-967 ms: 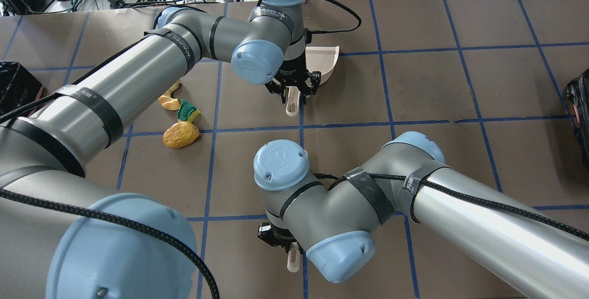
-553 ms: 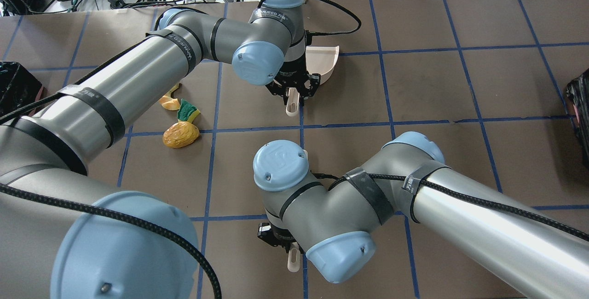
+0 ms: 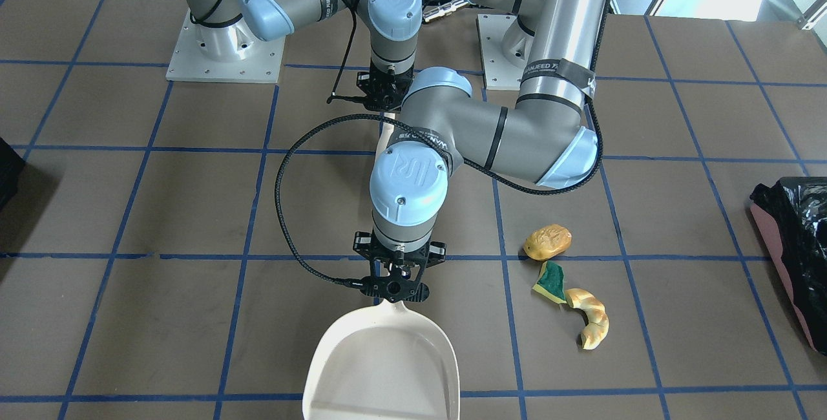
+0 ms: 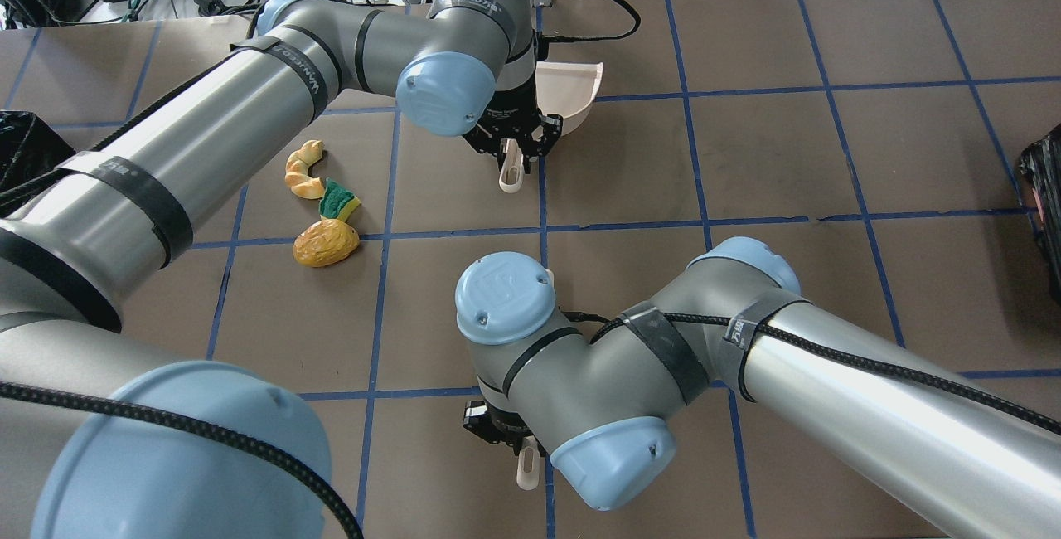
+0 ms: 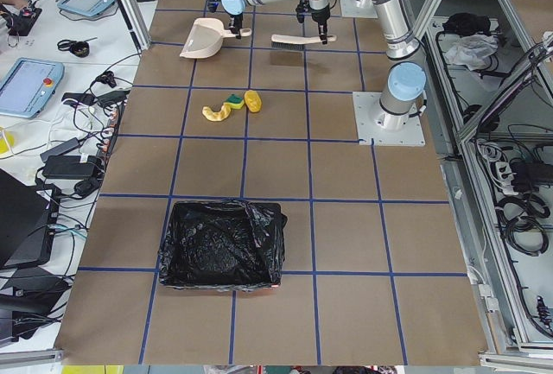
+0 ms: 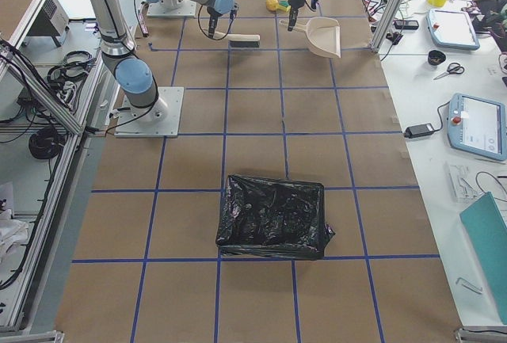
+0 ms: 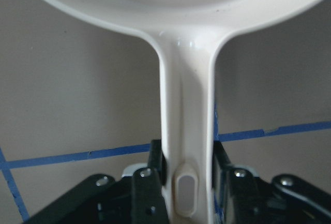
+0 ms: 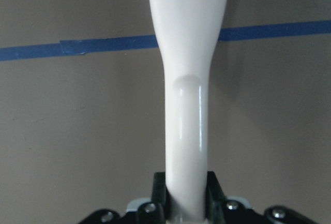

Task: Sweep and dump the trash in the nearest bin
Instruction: 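Close the left gripper on the dustpan handle while the right gripper grasps the brush, then lift the dustpan with the left gripper and set it beside the toys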

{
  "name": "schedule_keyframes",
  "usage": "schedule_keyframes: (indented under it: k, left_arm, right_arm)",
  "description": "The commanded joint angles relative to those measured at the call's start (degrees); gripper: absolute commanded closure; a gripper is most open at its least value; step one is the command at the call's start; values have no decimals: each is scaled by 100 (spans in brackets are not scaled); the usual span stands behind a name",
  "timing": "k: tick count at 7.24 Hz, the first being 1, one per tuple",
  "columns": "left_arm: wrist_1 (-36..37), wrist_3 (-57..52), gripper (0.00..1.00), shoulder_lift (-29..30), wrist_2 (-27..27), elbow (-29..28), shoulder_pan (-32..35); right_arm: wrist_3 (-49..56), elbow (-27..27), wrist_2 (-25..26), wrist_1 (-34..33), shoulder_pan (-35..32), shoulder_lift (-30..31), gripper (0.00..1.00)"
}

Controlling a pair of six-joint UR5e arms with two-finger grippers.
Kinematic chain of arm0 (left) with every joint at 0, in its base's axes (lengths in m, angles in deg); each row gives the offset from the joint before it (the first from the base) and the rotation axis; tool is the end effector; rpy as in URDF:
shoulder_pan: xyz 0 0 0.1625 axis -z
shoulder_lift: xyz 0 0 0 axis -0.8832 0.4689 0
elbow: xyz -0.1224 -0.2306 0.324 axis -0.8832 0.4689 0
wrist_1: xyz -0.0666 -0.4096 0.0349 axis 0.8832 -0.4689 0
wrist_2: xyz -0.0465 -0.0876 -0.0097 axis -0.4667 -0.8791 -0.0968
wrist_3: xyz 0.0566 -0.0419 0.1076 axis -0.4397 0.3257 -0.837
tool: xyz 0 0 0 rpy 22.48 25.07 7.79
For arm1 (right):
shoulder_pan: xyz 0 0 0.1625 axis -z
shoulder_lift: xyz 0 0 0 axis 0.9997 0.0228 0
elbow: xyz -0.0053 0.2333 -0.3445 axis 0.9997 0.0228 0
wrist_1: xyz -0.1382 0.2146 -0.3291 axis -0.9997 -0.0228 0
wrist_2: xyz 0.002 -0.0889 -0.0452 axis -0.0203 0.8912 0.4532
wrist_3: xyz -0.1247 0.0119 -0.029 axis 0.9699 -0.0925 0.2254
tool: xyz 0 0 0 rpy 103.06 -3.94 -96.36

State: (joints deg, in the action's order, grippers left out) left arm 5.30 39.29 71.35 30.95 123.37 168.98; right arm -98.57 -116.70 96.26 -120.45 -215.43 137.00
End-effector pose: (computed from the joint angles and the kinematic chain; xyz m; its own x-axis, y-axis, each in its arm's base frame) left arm -0.3312 -0.6157 0.2450 -0.9932 0.1152 0.0191 0.1163 0.9906 0.0718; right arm 0.3928 -0.2721 0.1949 -0.9968 0.0747 0.0293 0.0797 0.9638 0.2546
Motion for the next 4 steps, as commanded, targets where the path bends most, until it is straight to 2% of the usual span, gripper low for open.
schedule_keyframes:
  k: [1,3,4]
  left_arm:
    - [-325,-456,100,-355,14,-31,-409]
    - [-852,-1833,100,-733,188,-31,-1094]
    - [-1046,-2519,100,-900,599,-22,-1263]
  right_arm:
    - [-36,17,-40,0,0,-9,100]
    - [-621,53,-58,-17,0,-9,100]
    - [-990,79,-75,-78,9,-61,100]
